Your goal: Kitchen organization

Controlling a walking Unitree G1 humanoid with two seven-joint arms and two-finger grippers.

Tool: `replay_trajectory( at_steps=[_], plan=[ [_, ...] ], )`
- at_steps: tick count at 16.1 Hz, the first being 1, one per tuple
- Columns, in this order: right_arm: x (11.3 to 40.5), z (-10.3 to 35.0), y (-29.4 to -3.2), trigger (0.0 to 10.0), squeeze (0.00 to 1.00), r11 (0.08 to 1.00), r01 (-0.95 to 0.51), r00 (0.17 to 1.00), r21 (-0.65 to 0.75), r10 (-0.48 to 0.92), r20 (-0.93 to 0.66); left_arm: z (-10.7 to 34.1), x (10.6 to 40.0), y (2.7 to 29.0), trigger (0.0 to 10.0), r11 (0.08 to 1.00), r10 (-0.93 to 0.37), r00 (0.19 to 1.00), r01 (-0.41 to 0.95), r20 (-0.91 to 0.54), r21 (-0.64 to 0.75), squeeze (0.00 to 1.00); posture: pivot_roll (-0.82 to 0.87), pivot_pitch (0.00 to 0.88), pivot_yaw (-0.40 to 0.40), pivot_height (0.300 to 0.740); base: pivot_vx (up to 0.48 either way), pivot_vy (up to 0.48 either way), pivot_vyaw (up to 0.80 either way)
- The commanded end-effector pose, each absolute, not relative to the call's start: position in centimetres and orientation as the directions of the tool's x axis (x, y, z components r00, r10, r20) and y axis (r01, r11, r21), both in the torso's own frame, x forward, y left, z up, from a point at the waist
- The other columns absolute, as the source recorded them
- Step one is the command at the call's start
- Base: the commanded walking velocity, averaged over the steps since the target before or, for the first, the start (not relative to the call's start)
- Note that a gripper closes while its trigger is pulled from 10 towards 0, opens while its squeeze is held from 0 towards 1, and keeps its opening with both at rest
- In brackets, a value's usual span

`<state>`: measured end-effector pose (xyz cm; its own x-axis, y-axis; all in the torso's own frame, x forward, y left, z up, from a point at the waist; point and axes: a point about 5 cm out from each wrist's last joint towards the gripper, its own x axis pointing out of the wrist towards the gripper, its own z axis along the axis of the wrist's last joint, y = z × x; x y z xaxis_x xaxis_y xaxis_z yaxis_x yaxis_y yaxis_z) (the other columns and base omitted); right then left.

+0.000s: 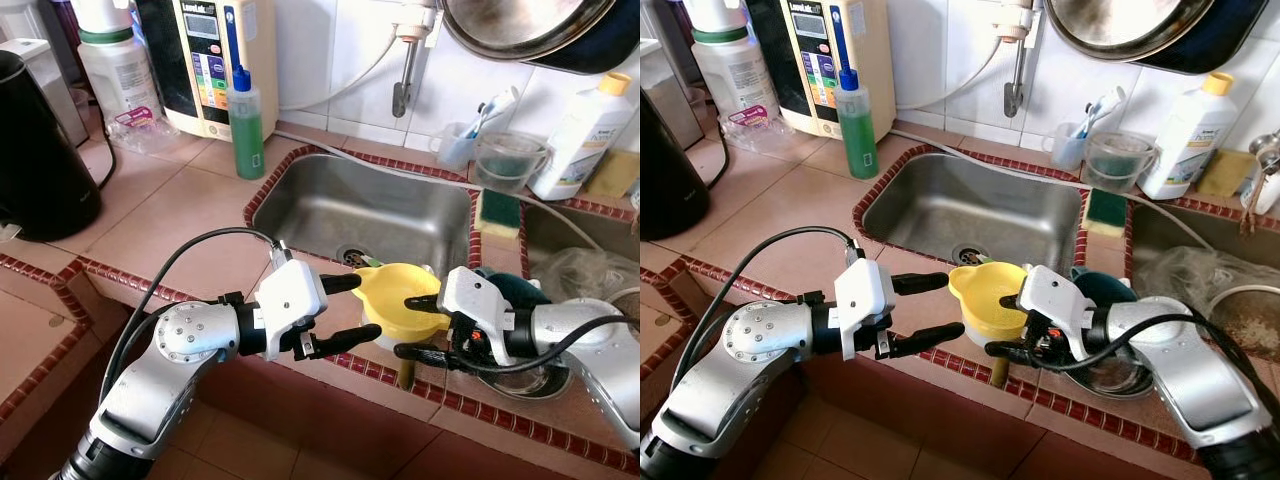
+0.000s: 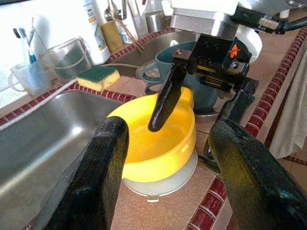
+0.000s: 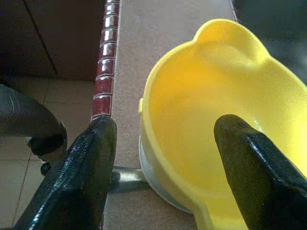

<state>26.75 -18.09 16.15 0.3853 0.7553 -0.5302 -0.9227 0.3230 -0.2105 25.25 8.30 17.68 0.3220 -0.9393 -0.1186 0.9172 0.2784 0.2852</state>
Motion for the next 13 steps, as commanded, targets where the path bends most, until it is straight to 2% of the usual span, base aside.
replay_trajectory(
  at_steps=[1, 2, 3, 4, 13],
  plan=[
    [26.9, 16.3, -18.2, 10.0, 0.00, 0.298, -0.927, 0.375, -0.228, 0.749, -0.546, 18.0, 25.1, 8.3, 10.0, 0.284, -0.938, 0.329, 0.912, -0.111, 0.296, 0.00, -0.13, 0.008, -0.045, 0.736, 0.000, 0.000, 0.00],
    [27.1, 16.3, -18.2, 0.5, 0.00, 0.279, -0.933, 0.360, -0.228, 0.750, -0.555, 18.2, 25.2, 8.4, 10.0, 0.292, -0.936, 0.336, 0.909, -0.107, 0.298, 0.00, -0.12, 0.009, -0.052, 0.736, 0.000, 0.000, 0.00],
    [27.2, 16.3, -18.2, 0.5, 0.00, 0.271, -0.935, 0.354, -0.229, 0.753, -0.555, 18.2, 25.2, 8.4, 10.0, 0.296, -0.935, 0.340, 0.907, -0.104, 0.301, 0.00, -0.12, 0.009, -0.052, 0.736, 0.000, 0.000, 0.00],
    [27.2, 16.4, -18.2, 0.0, 0.00, 0.263, -0.938, 0.345, -0.224, 0.756, -0.556, 18.3, 25.3, 8.4, 10.0, 0.301, -0.933, 0.345, 0.904, -0.103, 0.303, 0.00, -0.11, 0.010, -0.057, 0.736, 0.000, 0.000, 0.00],
    [28.1, 16.6, -18.2, 0.0, 0.00, 0.226, -0.950, 0.309, -0.214, 0.762, -0.569, 18.8, 25.7, 9.0, 10.0, 0.337, -0.917, 0.387, 0.883, -0.098, 0.327, 0.00, -0.10, 0.024, -0.068, 0.736, 0.000, 0.000, 0.00]
  ],
)
